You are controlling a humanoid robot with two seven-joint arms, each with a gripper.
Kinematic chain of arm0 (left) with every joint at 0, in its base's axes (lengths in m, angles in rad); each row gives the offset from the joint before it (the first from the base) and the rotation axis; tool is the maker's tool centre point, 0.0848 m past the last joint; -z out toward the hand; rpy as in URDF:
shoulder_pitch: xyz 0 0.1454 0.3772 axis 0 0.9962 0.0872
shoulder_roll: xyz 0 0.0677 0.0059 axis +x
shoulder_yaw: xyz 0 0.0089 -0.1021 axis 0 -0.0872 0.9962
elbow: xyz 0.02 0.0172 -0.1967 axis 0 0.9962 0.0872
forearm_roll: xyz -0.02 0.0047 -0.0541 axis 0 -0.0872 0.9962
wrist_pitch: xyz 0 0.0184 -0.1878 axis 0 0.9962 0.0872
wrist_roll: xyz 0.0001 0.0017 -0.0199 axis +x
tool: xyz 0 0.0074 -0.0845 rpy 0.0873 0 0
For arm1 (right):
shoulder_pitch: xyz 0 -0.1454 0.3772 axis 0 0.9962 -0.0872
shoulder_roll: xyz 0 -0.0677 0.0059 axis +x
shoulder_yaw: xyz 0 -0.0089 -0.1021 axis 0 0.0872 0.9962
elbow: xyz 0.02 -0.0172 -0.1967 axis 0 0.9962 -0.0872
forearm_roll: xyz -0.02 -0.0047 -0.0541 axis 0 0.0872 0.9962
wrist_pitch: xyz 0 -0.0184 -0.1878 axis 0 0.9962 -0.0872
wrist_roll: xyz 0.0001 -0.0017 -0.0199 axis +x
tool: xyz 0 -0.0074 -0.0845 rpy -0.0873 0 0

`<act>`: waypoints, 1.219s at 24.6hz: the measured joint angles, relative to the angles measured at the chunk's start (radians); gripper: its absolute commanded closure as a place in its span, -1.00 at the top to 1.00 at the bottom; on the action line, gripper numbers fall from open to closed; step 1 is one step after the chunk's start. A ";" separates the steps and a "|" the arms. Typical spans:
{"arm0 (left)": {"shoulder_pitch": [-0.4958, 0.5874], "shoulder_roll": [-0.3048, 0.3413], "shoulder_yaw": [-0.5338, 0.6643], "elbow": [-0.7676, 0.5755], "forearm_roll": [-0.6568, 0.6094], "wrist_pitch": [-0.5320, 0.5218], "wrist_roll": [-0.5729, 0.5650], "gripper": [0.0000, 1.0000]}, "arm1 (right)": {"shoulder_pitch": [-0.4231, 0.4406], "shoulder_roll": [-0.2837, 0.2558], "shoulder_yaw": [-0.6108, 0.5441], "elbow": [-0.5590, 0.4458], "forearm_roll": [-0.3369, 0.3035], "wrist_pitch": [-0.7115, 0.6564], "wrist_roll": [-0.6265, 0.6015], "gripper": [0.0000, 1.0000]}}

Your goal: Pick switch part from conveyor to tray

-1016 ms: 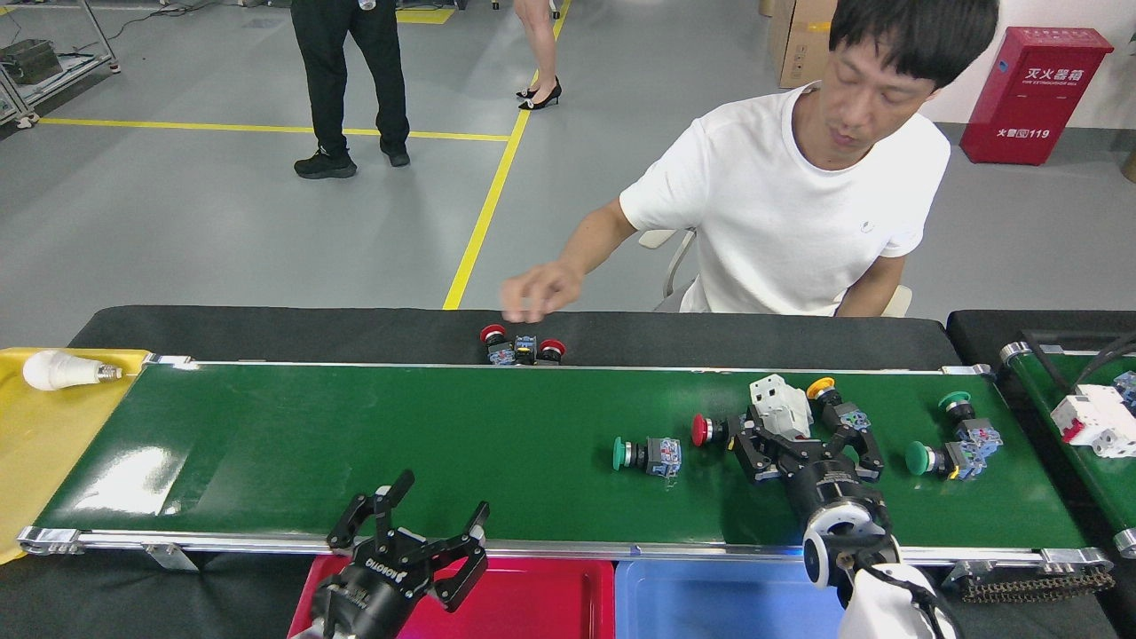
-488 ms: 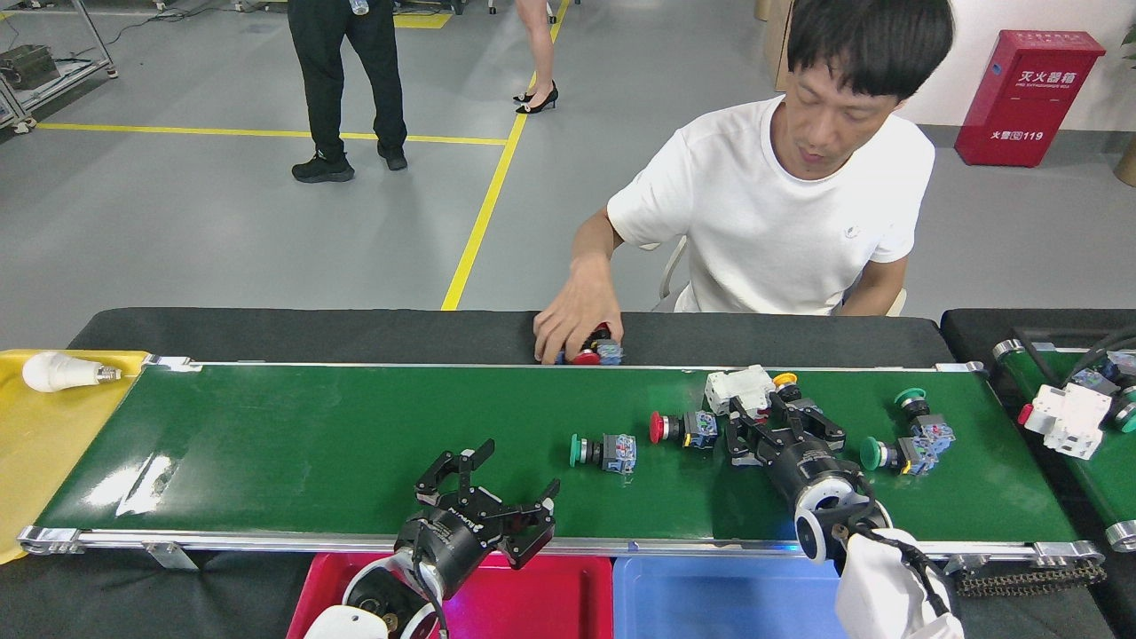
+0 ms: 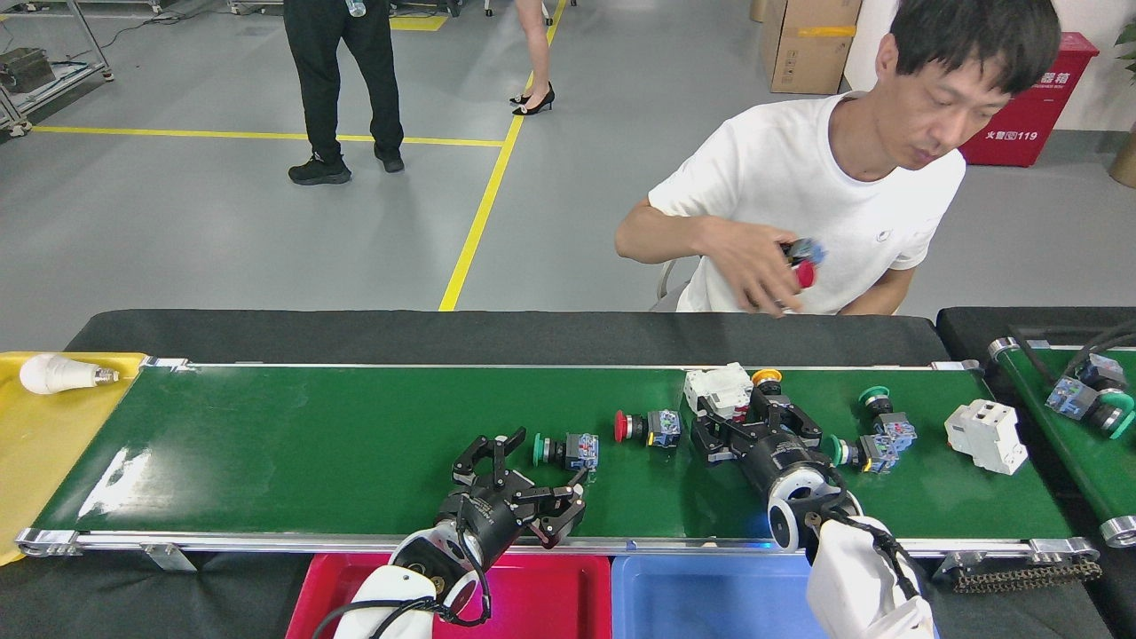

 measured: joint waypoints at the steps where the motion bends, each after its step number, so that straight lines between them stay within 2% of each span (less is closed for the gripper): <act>1: -0.006 0.000 0.003 0.016 -0.005 0.000 0.010 0.23 | 0.000 0.000 0.000 0.000 -0.001 -0.003 -0.001 -0.44; 4: -0.010 0.002 0.011 0.043 -0.006 0.001 0.048 -0.42 | 0.000 0.000 0.000 -0.002 -0.017 -0.019 -0.002 -0.45; 5: -0.009 0.005 0.012 0.044 -0.006 0.005 0.064 -0.72 | 0.000 0.000 0.001 -0.004 -0.022 -0.024 -0.003 -0.45; 6: -0.008 0.005 0.012 0.044 -0.006 0.007 0.074 -0.83 | 0.000 -0.001 0.001 -0.008 -0.028 -0.029 -0.003 -0.45; 8: 0.005 0.007 0.017 0.040 0.002 0.003 0.085 -0.88 | 0.006 -0.005 -0.001 -0.045 -0.052 -0.056 0.002 -0.45; 10: 0.032 0.008 0.048 0.011 0.033 -0.002 0.090 -0.89 | 0.027 -0.023 -0.004 -0.139 -0.091 -0.100 0.025 -0.45; 13: 0.114 0.041 0.112 -0.105 0.072 -0.025 0.091 -0.88 | 0.130 -0.091 -0.010 -0.312 -0.164 -0.204 0.050 -0.42; 16: 0.247 0.090 0.209 -0.269 0.097 -0.062 0.093 -0.87 | 0.279 -0.175 -0.031 -0.467 -0.273 -0.386 0.064 -0.39; 18: 0.352 0.113 0.278 -0.384 0.111 -0.100 0.089 -0.86 | 0.366 -0.212 -0.077 -0.530 -0.353 -0.541 0.077 -0.39; 20: 0.467 0.127 0.345 -0.506 0.119 -0.154 0.086 -0.85 | 0.435 -0.216 -0.119 -0.563 -0.386 -0.623 0.099 -0.38; 23: 0.652 0.130 0.419 -0.667 0.121 -0.225 0.081 -0.81 | 0.531 -0.217 -0.182 -0.601 -0.394 -0.669 0.112 -0.37; 24: 0.718 0.130 0.427 -0.710 0.121 -0.244 0.081 -0.76 | 0.569 -0.217 -0.213 -0.609 -0.395 -0.677 0.112 -0.37; 25: 0.756 0.134 0.427 -0.732 0.119 -0.256 0.081 -0.61 | 0.590 -0.217 -0.239 -0.610 -0.395 -0.677 0.114 -0.37; 26: 0.788 0.146 0.424 -0.745 0.112 -0.265 0.083 -0.28 | 0.603 -0.217 -0.263 -0.610 -0.395 -0.677 0.114 -0.35; 27: 0.806 0.157 0.419 -0.747 0.100 -0.268 0.085 0.15 | 0.606 -0.216 -0.274 -0.610 -0.395 -0.677 0.115 -0.34; 28: 0.813 0.160 0.407 -0.748 0.083 -0.271 0.087 0.98 | 0.608 -0.211 -0.274 -0.611 -0.393 -0.677 0.119 -0.32; 30: 0.817 0.156 0.397 -0.748 0.070 -0.274 0.089 1.00 | 0.631 -0.195 -0.265 -0.620 -0.391 -0.677 0.132 -0.15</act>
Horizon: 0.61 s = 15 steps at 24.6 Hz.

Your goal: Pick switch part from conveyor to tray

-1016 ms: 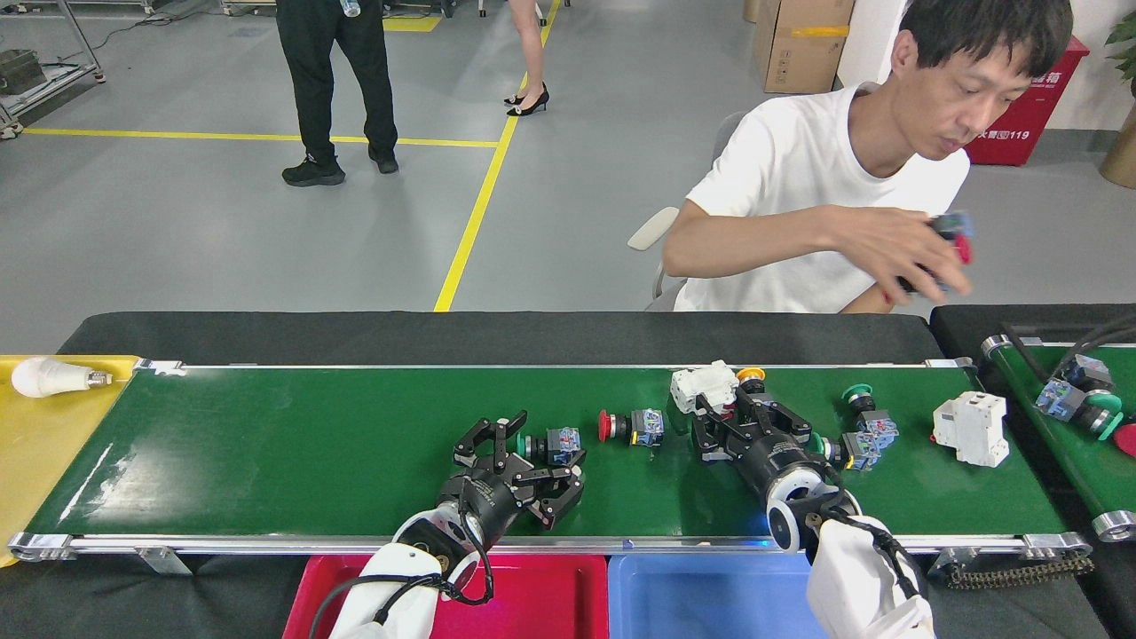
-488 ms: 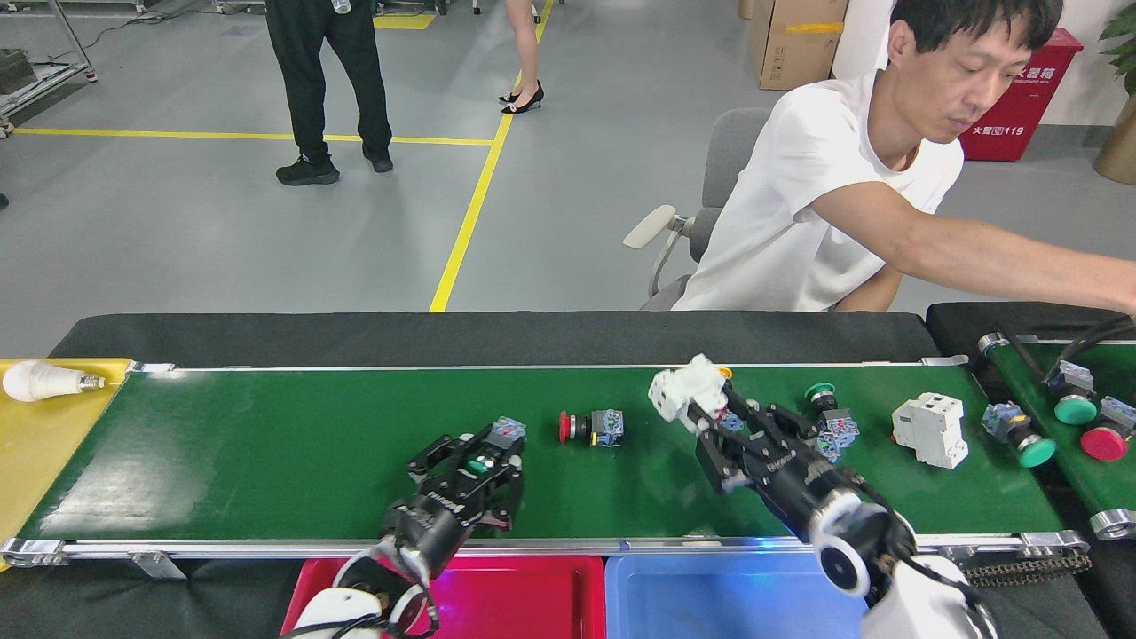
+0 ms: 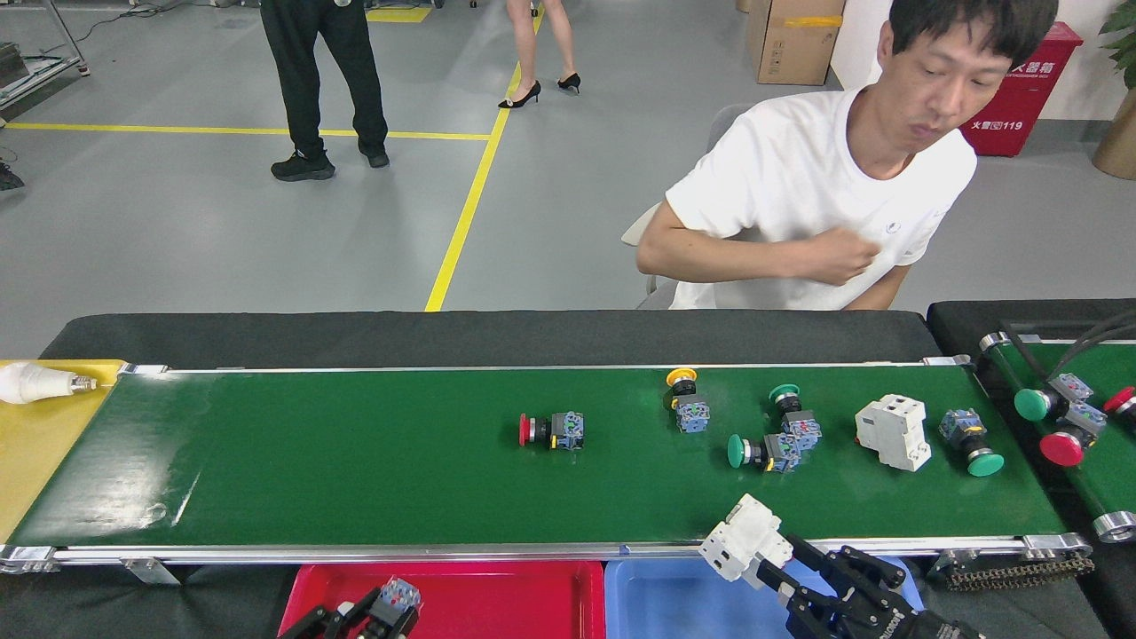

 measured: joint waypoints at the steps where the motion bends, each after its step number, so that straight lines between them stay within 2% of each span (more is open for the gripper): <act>1: 0.000 -0.007 0.001 0.000 -0.001 0.000 0.001 1.00 | 0.016 0.004 0.004 -0.001 0.001 0.000 0.010 -0.01; 2: 0.000 -0.016 0.002 0.000 -0.001 0.000 0.001 1.00 | 0.023 0.005 0.005 -0.001 0.001 0.000 0.014 0.12; 5: 0.000 -0.040 0.053 -0.004 0.020 -0.002 0.002 1.00 | 0.023 0.005 0.005 -0.002 0.000 0.000 0.020 0.13; 6: 0.000 -0.047 0.083 -0.005 0.035 -0.004 0.004 1.00 | 0.023 0.006 0.005 -0.005 -0.001 0.000 0.021 0.44; 7: 0.000 -0.058 0.116 -0.005 0.053 -0.005 0.004 1.00 | 0.023 0.011 0.005 -0.007 -0.001 0.000 0.023 1.00; 12: -0.023 -0.084 0.275 0.008 0.130 0.045 -0.051 1.00 | 0.022 0.038 0.006 -0.008 -0.002 0.000 0.039 0.99; 15: -0.043 -0.084 0.330 0.050 0.158 0.094 -0.071 1.00 | 0.009 0.094 -0.006 -0.008 -0.004 0.000 0.044 0.99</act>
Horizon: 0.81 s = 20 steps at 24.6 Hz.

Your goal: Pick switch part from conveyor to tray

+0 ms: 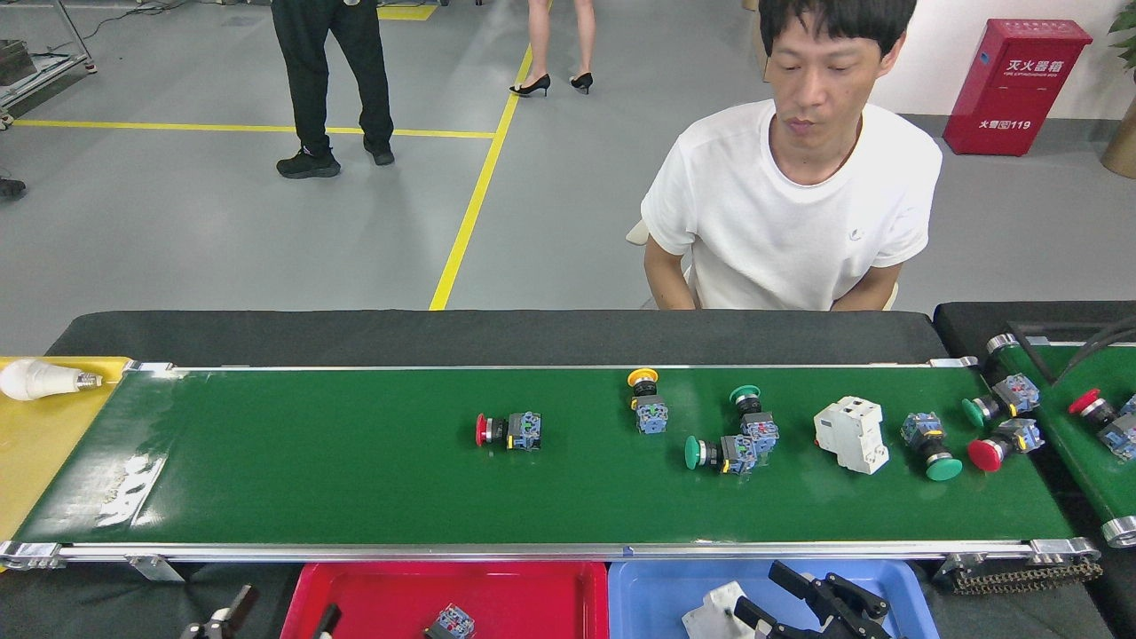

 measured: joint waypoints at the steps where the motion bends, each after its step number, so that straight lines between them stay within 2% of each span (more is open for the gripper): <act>1: -0.004 0.001 0.008 0.013 0.002 0.017 -0.003 1.00 | -0.013 0.016 -0.017 -0.001 0.000 0.000 0.001 0.98; 8: -0.020 0.001 0.006 0.026 -0.002 0.054 -0.009 1.00 | -0.069 0.036 -0.142 -0.019 0.000 0.000 0.002 0.96; 12: -0.095 0.002 -0.063 0.026 -0.060 0.058 -0.017 1.00 | -0.069 0.036 -0.210 -0.020 0.016 0.143 0.003 0.94; 14: -0.142 0.000 -0.109 0.034 -0.110 0.060 -0.019 1.00 | -0.069 0.036 -0.223 -0.020 0.063 0.247 -0.010 0.94; 17: -0.212 -0.004 -0.168 0.073 -0.146 0.088 -0.030 1.00 | -0.066 0.036 -0.226 -0.020 0.174 0.384 -0.067 0.95; 20: -0.304 -0.006 -0.250 0.170 -0.163 0.159 -0.038 1.00 | -0.034 0.036 -0.226 -0.021 0.200 0.431 -0.123 0.95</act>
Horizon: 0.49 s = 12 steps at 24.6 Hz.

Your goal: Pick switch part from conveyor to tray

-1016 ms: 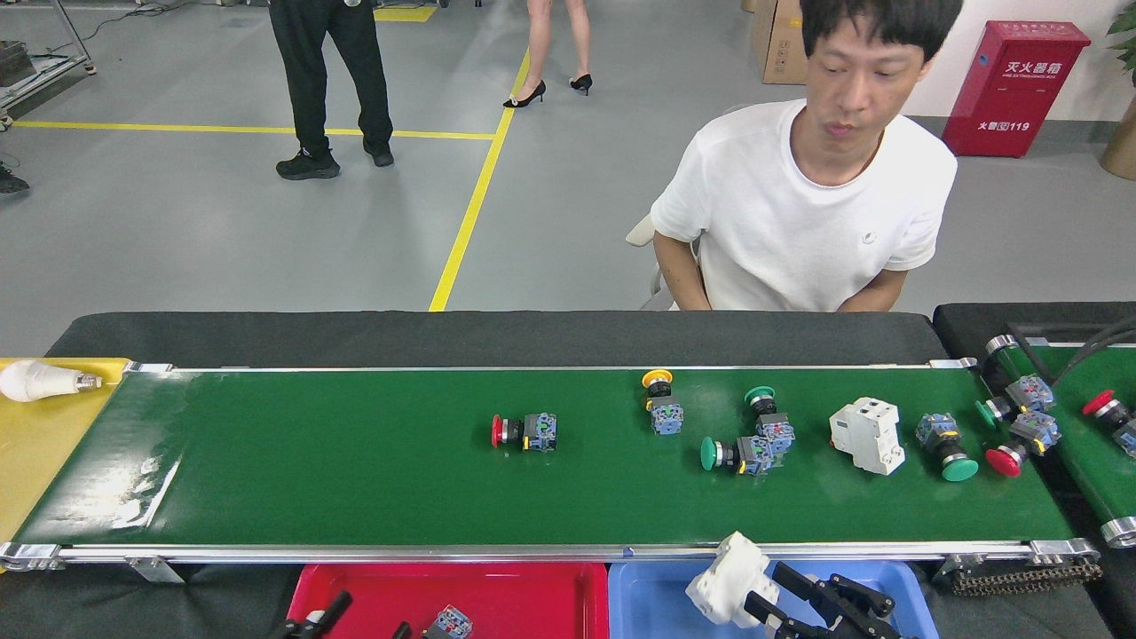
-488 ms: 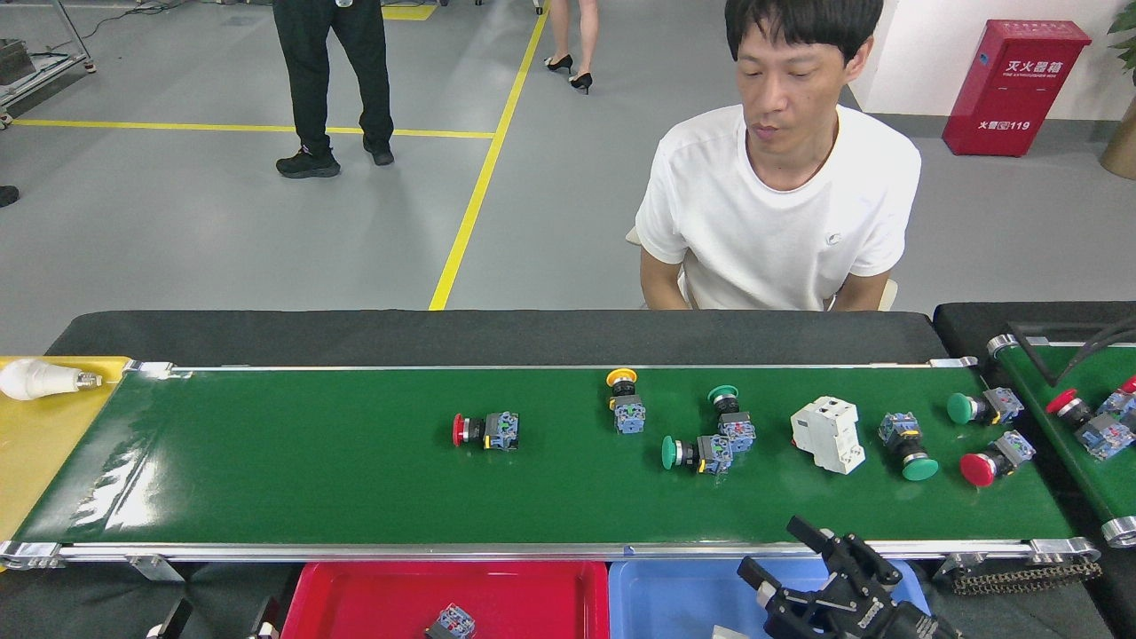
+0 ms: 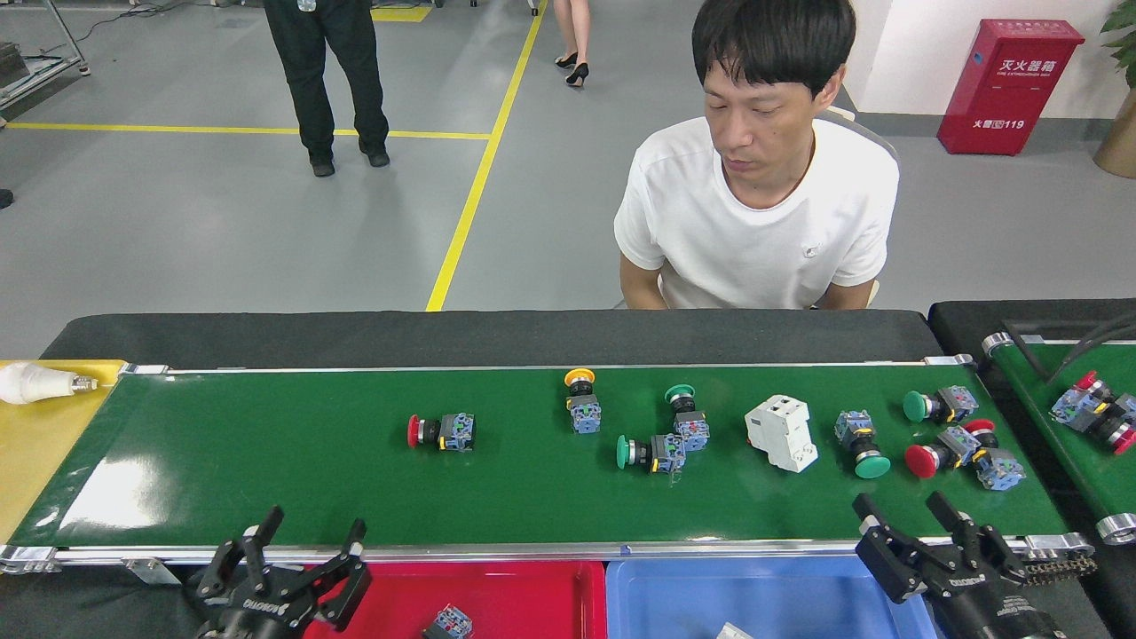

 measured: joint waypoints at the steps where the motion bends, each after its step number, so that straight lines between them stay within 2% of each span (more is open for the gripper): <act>1: -0.033 0.000 -0.024 0.039 -0.004 0.020 -0.002 1.00 | 0.011 0.000 0.000 -0.004 0.002 0.006 -0.016 0.95; 6: -0.198 0.000 -0.068 0.242 -0.039 0.093 -0.004 1.00 | 0.021 0.007 0.000 -0.030 0.005 0.017 -0.087 0.95; 9: -0.283 0.002 -0.070 0.346 -0.043 0.108 -0.008 1.00 | 0.038 0.008 0.002 -0.032 0.009 -0.002 -0.174 0.94; 12: -0.332 0.003 -0.076 0.409 -0.049 0.111 -0.007 1.00 | 0.049 0.013 0.005 -0.033 0.049 -0.016 -0.230 0.94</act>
